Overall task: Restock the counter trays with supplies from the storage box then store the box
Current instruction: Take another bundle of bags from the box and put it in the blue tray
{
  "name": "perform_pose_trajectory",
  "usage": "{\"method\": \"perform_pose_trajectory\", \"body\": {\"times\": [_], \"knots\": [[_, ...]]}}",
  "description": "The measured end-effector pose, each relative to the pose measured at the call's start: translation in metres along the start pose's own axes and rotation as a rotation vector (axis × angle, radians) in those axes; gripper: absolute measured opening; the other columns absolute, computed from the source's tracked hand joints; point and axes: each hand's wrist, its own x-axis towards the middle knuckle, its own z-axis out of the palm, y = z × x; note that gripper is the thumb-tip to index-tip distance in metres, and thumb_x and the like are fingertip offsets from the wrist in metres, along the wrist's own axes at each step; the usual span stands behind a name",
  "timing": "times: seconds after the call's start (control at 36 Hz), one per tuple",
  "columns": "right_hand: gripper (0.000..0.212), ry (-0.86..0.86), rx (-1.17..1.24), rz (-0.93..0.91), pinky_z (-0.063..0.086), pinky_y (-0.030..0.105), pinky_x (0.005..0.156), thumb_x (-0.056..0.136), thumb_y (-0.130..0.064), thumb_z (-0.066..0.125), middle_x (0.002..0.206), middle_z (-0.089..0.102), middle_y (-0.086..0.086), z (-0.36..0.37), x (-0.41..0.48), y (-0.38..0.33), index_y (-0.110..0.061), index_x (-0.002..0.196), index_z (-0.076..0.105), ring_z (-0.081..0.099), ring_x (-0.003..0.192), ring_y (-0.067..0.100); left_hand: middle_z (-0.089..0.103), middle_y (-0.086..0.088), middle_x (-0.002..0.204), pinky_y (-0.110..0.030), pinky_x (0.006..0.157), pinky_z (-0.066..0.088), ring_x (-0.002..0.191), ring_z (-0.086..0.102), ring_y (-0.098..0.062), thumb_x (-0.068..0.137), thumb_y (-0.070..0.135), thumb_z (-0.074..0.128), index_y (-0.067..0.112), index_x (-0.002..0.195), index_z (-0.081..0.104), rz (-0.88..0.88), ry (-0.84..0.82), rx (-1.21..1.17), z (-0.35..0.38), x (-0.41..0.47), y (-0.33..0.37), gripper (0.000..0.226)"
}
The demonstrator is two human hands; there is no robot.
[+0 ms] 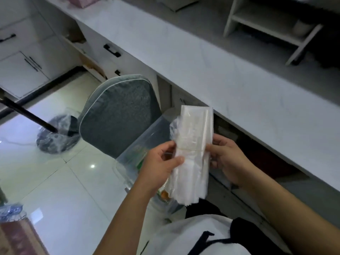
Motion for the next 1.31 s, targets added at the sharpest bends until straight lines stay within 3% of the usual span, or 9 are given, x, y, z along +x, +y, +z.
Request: {"method": "perform_pose_trajectory", "body": {"times": [0.11, 0.22, 0.42, 0.58, 0.69, 0.81, 0.94, 1.08, 1.31], "knots": [[0.032, 0.046, 0.02, -0.03, 0.058, 0.039, 0.071, 0.093, -0.002, 0.056, 0.11, 0.074, 0.012, 0.009, -0.041, 0.018, -0.015, 0.118, 0.07, 0.072, 0.093, 0.031, 0.077, 0.007, 0.102, -0.032, 0.083, 0.059, 0.095, 0.072, -0.014, 0.08, 0.001, 0.076, 0.024, 0.112, 0.072, 0.032, -0.075, -0.04, 0.001, -0.027, -0.012, 0.039], [0.032, 0.155, 0.114, -0.036, 0.058, 0.034, 0.062, 0.091, -0.003, 0.053, 0.102, 0.076, 0.011, 0.013, -0.082, 0.038, -0.015, 0.116, 0.069, 0.073, 0.083, 0.025, 0.077, 0.001, 0.102, -0.032, 0.08, 0.061, 0.09, 0.072, -0.012, 0.079, 0.001, 0.077, 0.014, 0.121, 0.068, 0.03, -0.105, -0.093, 0.01, -0.048, -0.029, 0.045], [0.044, 0.296, 0.07, -0.164, 0.06, 0.042, 0.073, 0.075, -0.016, 0.074, 0.109, 0.075, 0.01, 0.0, -0.161, 0.057, -0.015, 0.119, 0.067, 0.073, 0.096, 0.03, 0.077, -0.003, 0.101, -0.042, 0.086, 0.059, 0.097, 0.072, -0.025, 0.081, 0.001, 0.076, 0.017, 0.118, 0.07, 0.086, -0.326, -0.063, 0.048, -0.082, -0.035, 0.04], [0.053, 0.487, 0.121, -0.226, 0.059, 0.043, 0.069, 0.063, -0.018, 0.08, 0.103, 0.076, 0.009, -0.02, -0.206, 0.069, -0.015, 0.115, 0.068, 0.074, 0.092, 0.031, 0.074, 0.007, 0.109, -0.041, 0.092, 0.057, 0.102, 0.069, -0.011, 0.081, 0.013, 0.078, 0.023, 0.126, 0.067, 0.257, -0.421, 0.165, 0.084, -0.112, -0.026, 0.047], [0.049, 0.525, 0.209, -0.262, 0.058, 0.046, 0.073, 0.071, -0.013, 0.076, 0.107, 0.075, 0.01, -0.039, -0.231, 0.073, -0.014, 0.119, 0.066, 0.073, 0.094, 0.032, 0.071, 0.008, 0.109, -0.039, 0.09, 0.058, 0.1, 0.067, -0.007, 0.078, 0.026, 0.082, 0.03, 0.119, 0.069, 0.367, -0.39, 0.206, 0.105, -0.126, -0.015, 0.044], [0.045, 0.502, 0.272, -0.286, 0.057, 0.052, 0.083, 0.075, -0.014, 0.073, 0.113, 0.073, 0.011, -0.071, -0.261, 0.073, -0.015, 0.119, 0.067, 0.071, 0.1, 0.034, 0.064, 0.01, 0.123, -0.033, 0.094, 0.052, 0.114, 0.061, -0.009, 0.068, 0.047, 0.083, 0.039, 0.127, 0.06, 0.236, -0.476, 0.206, 0.133, -0.133, -0.005, 0.064], [0.041, 0.523, 0.263, -0.313, 0.058, 0.052, 0.08, 0.078, -0.01, 0.072, 0.112, 0.073, 0.012, -0.127, -0.304, 0.081, -0.016, 0.119, 0.067, 0.071, 0.1, 0.035, 0.072, -0.005, 0.119, -0.046, 0.094, 0.054, 0.11, 0.069, -0.025, 0.079, 0.02, 0.078, 0.02, 0.129, 0.061, 0.005, -0.868, 0.184, 0.19, -0.157, 0.0, 0.052], [0.034, 0.626, 0.272, -0.304, 0.06, 0.042, 0.07, 0.087, -0.002, 0.066, 0.105, 0.076, 0.005, -0.196, -0.35, 0.099, -0.02, 0.116, 0.068, 0.074, 0.093, 0.026, 0.074, -0.001, 0.114, -0.034, 0.08, 0.06, 0.104, 0.071, -0.019, 0.082, 0.004, 0.074, 0.028, 0.131, 0.056, 0.022, -0.903, 0.277, 0.276, -0.191, -0.017, 0.057], [0.042, 0.643, 0.278, -0.319, 0.059, 0.033, 0.069, 0.087, 0.0, 0.067, 0.11, 0.075, 0.006, -0.3, -0.413, 0.129, -0.021, 0.123, 0.062, 0.073, 0.096, 0.024, 0.072, -0.006, 0.117, -0.055, 0.09, 0.056, 0.105, 0.071, -0.027, 0.075, 0.0, 0.08, 0.027, 0.134, 0.054, -0.018, -0.838, 0.269, 0.401, -0.225, -0.06, 0.07]]}}
